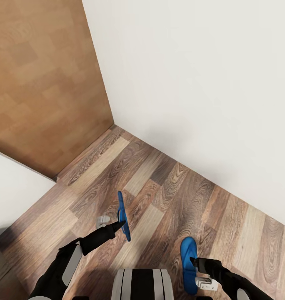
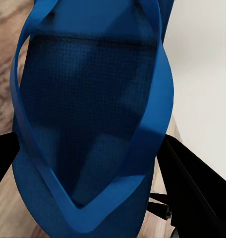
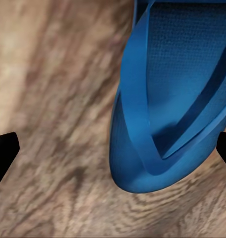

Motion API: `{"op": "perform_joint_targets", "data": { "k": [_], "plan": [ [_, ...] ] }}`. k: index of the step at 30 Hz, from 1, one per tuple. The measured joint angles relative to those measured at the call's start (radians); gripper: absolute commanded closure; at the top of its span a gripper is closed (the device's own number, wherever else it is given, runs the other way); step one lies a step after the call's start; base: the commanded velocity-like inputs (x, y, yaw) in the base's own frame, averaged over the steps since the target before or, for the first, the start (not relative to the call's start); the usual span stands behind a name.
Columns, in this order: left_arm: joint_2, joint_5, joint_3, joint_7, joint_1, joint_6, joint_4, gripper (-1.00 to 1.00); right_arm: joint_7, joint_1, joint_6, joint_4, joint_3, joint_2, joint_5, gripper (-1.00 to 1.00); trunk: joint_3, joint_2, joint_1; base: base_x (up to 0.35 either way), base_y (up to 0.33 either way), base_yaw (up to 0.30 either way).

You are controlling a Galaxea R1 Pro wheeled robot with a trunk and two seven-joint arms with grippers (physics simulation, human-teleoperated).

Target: In the bedroom, move the book from the bed onto either nightstand, and place the two sandals side by side next to the bed.

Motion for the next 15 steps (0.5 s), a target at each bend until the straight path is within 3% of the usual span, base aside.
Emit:
{"op": "perform_joint_targets", "data": {
  "k": [15],
  "plan": [
    [0.000,0.000,0.000,0.000,0.000,0.000,0.000,1.00,0.000,0.000,0.000,0.000,0.001,0.000,0.000,-1.00,0.000,0.000,0.000,0.000,-0.002,0.000]
  ]
}}
